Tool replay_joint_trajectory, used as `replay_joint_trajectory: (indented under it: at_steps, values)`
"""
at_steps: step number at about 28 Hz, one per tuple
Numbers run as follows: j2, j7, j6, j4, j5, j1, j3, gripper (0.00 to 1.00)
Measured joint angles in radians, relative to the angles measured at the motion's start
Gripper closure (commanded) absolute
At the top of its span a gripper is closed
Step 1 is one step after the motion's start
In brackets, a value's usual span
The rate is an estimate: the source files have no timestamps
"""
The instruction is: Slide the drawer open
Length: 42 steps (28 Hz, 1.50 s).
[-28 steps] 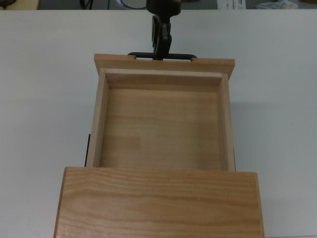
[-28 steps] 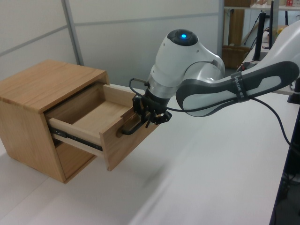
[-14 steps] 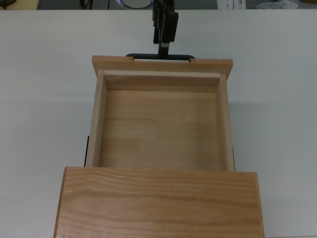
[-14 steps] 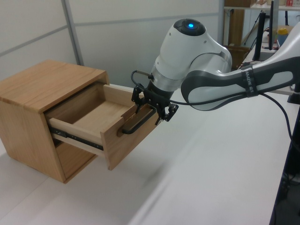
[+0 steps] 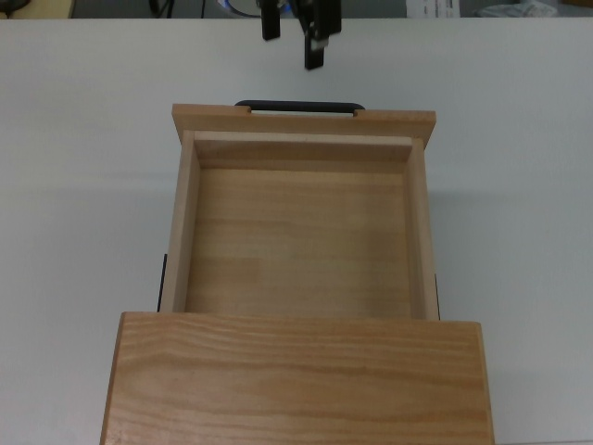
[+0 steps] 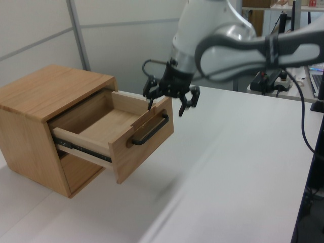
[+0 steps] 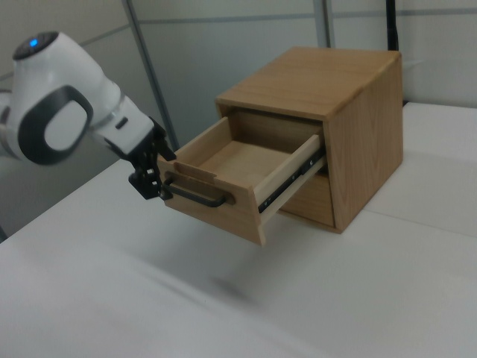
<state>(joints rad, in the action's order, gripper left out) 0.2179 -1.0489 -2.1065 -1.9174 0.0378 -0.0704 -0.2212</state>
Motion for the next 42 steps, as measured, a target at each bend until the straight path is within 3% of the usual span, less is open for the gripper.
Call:
replay_joint_trajectory:
  at_steps: [6, 14, 22, 42]
  values:
    - [0.004, 0.215, 0.189, 0.093, 0.019, 0.005, 0.0, 0.0]
    - [0.001, 0.585, 0.365, 0.099, 0.022, 0.01, 0.001, 0.0]
    - [-0.002, 0.83, 0.417, 0.099, 0.024, 0.007, 0.012, 0.0]
    - [-0.004, 0.909, 0.445, 0.099, 0.024, 0.005, 0.015, 0.0]
